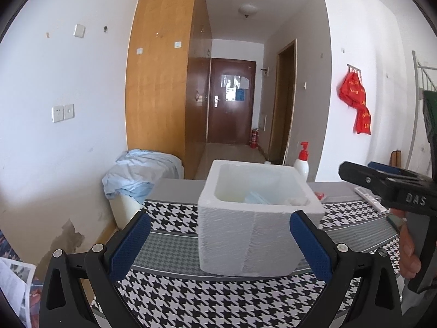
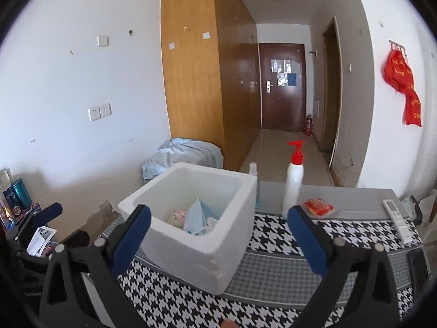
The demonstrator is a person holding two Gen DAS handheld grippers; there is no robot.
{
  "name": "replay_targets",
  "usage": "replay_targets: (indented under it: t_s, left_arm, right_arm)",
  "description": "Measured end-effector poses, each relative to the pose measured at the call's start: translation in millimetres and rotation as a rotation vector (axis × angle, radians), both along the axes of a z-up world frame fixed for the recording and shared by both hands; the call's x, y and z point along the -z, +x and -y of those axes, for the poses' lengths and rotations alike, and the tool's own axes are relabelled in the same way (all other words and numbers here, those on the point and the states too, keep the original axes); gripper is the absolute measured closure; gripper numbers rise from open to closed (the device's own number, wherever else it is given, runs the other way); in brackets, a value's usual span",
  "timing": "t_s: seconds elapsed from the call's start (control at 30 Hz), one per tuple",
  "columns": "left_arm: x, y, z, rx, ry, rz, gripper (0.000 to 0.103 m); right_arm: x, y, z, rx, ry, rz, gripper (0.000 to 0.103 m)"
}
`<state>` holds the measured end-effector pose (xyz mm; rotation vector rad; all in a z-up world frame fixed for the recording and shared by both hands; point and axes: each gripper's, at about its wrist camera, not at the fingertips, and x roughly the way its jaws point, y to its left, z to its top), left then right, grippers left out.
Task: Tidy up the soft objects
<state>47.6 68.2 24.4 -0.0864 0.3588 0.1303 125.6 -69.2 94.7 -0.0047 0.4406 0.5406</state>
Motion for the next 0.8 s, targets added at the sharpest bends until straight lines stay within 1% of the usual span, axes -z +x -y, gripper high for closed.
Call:
replay_targets:
  t_s: [0.17, 0.3, 0.47, 0.63, 0.8]
  left_arm:
    - [-3.7, 0.3, 15.0, 0.044, 0.01, -0.007, 0.001]
    - [-4.7, -0.7, 30.7, 0.076, 0.026, -0.012, 0.001]
    - [-4.3, -11.9, 49.3, 0.096, 0.011, 0.005, 0.001]
    - [-4.7, -19.8, 63.8, 0.109, 0.004, 0.012, 0.001]
    - [-6.3, -23.0, 74.5, 0.138, 0.018, 0.025, 0.001]
  right_arm:
    - [3.9, -15.7, 21.0, 0.032, 0.0, 0.011, 0.002]
    - [10.0, -28.0, 38.4, 0.05, 0.014, 0.003, 0.002]
    - [15.8, -42.8, 59.8, 0.075, 0.033, 0.002, 0.002]
    - [16.1, -63.8, 81.2, 0.09, 0.053, 0.039, 0.002]
    - [20.6, -82.1, 90.9, 0.118, 0.064, 0.064, 0.002]
